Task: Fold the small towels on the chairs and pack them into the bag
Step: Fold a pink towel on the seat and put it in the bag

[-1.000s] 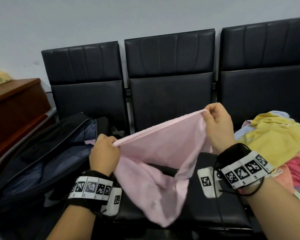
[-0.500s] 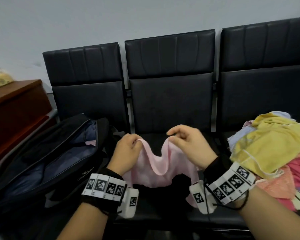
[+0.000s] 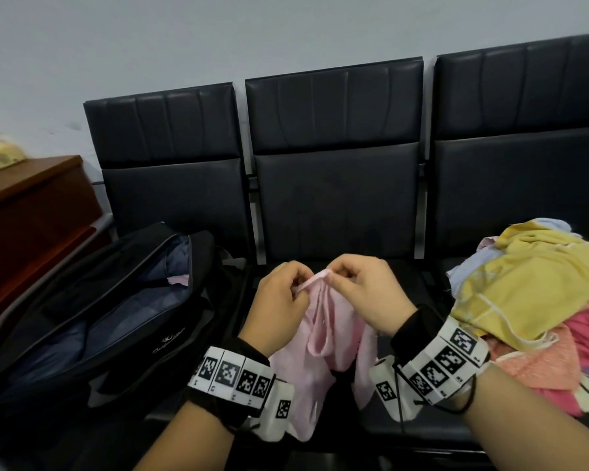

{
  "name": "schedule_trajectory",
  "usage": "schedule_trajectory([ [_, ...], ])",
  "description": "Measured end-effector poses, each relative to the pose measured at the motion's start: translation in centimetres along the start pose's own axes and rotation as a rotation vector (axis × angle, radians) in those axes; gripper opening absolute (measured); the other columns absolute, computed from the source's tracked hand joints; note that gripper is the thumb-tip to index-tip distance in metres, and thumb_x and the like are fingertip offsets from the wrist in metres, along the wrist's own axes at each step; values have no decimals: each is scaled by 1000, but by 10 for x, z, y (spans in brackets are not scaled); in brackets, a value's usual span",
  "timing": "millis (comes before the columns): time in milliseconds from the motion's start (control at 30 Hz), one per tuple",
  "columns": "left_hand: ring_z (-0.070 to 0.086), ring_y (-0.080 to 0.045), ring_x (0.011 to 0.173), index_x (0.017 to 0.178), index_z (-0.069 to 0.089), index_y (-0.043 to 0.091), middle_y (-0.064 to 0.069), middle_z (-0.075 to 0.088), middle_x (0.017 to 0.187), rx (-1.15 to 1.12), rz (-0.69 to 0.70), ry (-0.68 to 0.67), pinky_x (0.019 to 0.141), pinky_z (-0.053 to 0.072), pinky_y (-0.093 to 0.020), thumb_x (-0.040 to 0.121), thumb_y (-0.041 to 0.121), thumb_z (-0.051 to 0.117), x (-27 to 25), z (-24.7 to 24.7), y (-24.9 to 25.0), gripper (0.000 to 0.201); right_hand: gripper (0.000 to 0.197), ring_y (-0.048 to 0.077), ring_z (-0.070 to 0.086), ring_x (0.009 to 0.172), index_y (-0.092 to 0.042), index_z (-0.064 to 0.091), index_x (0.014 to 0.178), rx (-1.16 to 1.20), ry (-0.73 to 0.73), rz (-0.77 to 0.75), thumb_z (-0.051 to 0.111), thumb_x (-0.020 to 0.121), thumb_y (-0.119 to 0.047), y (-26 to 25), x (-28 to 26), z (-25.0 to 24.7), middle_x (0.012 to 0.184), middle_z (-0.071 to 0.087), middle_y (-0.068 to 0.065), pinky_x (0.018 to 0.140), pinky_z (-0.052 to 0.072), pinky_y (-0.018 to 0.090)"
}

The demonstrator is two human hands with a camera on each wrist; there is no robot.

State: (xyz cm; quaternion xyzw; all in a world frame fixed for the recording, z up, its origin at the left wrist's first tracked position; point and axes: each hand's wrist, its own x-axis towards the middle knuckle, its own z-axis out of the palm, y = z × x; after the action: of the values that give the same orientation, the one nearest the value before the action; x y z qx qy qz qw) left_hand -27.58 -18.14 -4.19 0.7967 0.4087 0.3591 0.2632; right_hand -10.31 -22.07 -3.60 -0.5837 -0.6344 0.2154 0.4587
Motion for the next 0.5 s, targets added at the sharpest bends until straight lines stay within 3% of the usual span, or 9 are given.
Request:
schedule_trajectory([
  [200, 45, -7, 57, 59, 44, 23, 7, 46, 60, 231, -106, 80, 54, 31, -15, 75, -7, 52, -8, -5, -27, 36, 8, 8, 62, 73, -19, 71, 85, 70, 125, 4, 67, 93, -18, 3, 7, -21, 78, 69, -1, 68, 49, 15],
  [333, 52, -19, 58, 65, 57, 16, 4, 53, 58, 302, -204, 187, 55, 43, -34, 77, -1, 53, -16, -19, -47, 21, 9, 9, 62, 74, -17, 71, 85, 54, 160, 21, 66, 93, -18, 10, 8, -33, 79, 69, 0, 71, 49, 19],
  [433, 56, -26, 61, 70, 60, 19, 2, 58, 61, 363, -287, 225, 58, 48, -38, 79, 4, 53, -18, -30, -56, 19, 10, 12, 64, 76, -19, 70, 85, 46, 179, 33, 65, 94, -19, 14, 7, -38, 79, 69, 0, 71, 51, 21],
  [500, 57, -31, 65, 68, 59, 17, -1, 57, 68, 433, -310, 234, 60, 49, -40, 82, 6, 53, -19, -37, -63, 19, 12, 7, 62, 72, -21, 70, 84, 52, 209, 34, 64, 94, -20, 17, 8, -40, 76, 67, -3, 67, 48, 17],
])
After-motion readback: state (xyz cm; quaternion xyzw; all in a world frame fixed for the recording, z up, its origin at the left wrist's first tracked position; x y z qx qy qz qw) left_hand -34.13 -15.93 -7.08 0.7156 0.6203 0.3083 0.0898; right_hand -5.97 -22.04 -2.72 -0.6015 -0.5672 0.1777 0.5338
